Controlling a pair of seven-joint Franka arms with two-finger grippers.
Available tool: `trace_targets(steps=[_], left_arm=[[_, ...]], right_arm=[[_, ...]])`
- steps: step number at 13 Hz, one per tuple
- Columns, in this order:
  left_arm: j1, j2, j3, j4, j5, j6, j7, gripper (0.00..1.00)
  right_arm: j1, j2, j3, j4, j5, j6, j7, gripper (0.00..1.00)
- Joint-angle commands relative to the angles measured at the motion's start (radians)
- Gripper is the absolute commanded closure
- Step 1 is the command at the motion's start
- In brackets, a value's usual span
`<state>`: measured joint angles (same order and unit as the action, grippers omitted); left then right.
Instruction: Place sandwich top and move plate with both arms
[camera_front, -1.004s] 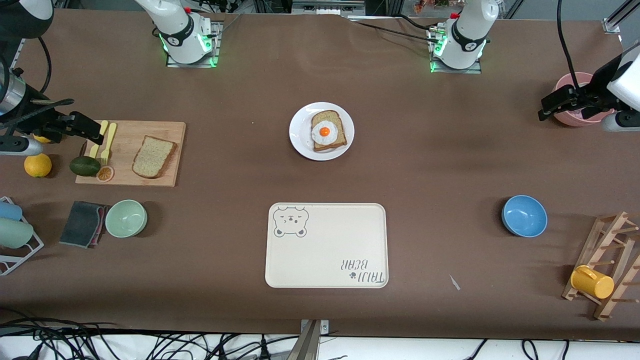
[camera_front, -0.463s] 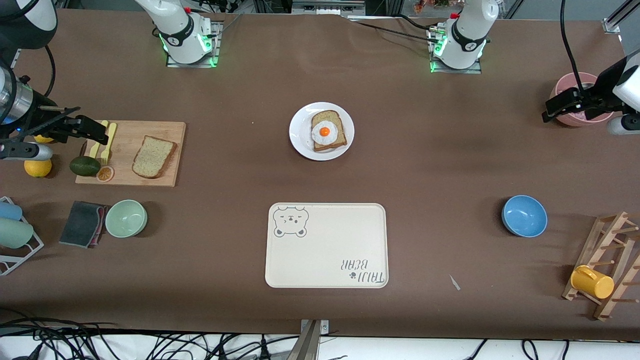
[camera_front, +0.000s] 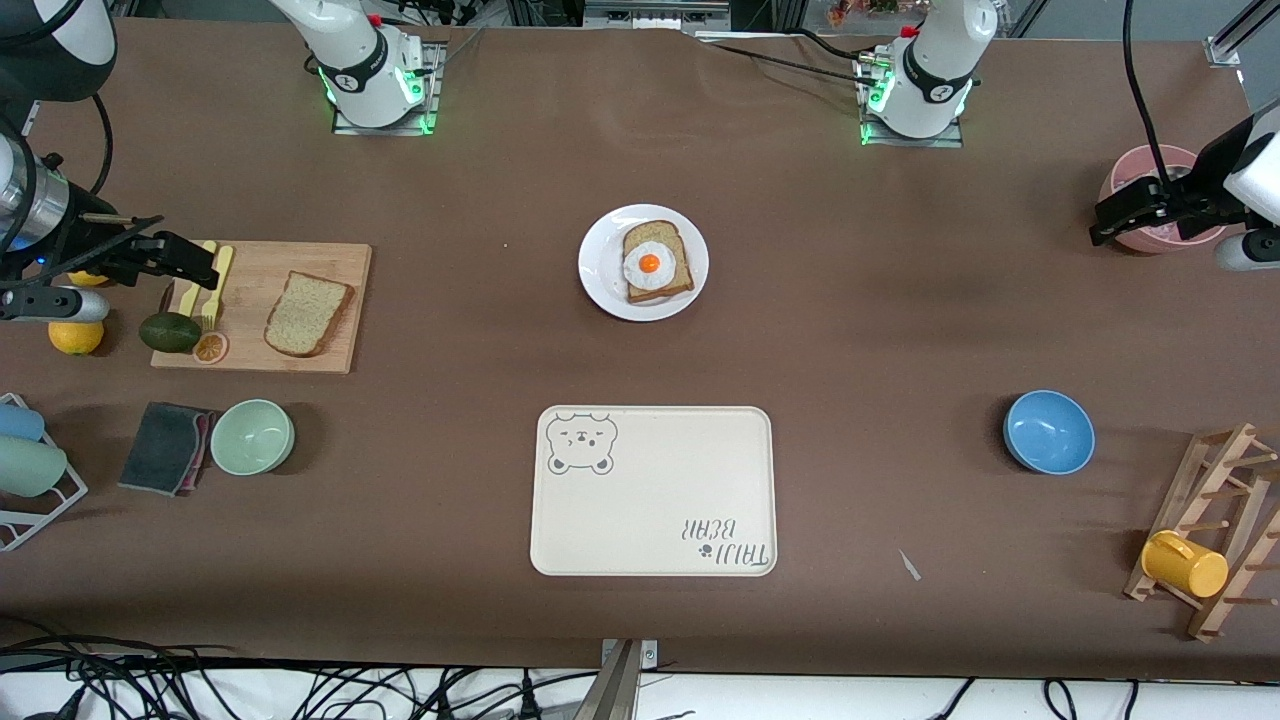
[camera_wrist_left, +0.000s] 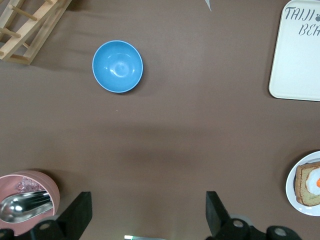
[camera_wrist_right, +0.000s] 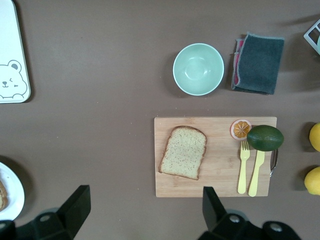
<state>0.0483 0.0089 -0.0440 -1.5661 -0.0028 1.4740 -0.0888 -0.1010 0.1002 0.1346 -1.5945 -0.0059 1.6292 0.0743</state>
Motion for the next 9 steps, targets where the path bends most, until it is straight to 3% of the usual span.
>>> trace_targets(steps=[1, 3, 7, 9], left_arm=[[0.002, -0.038, -0.01, -0.049, 0.027, 0.029, 0.0, 0.0], [0.004, -0.073, -0.01, -0.106, 0.027, 0.084, -0.002, 0.0], [0.004, -0.07, -0.007, -0.101, 0.027, 0.081, -0.002, 0.0], [0.004, -0.07, -0.004, -0.101, 0.026, 0.08, -0.002, 0.0]], right_arm=[[0.006, 0.006, 0.003, 0.018, -0.015, -0.009, 0.008, 0.01], [0.004, 0.006, 0.003, -0.008, -0.017, 0.013, 0.009, 0.01], [0.003, 0.042, 0.0, -0.106, -0.019, 0.14, 0.001, 0.01], [-0.003, 0.084, -0.004, -0.146, -0.063, 0.21, 0.005, 0.01]])
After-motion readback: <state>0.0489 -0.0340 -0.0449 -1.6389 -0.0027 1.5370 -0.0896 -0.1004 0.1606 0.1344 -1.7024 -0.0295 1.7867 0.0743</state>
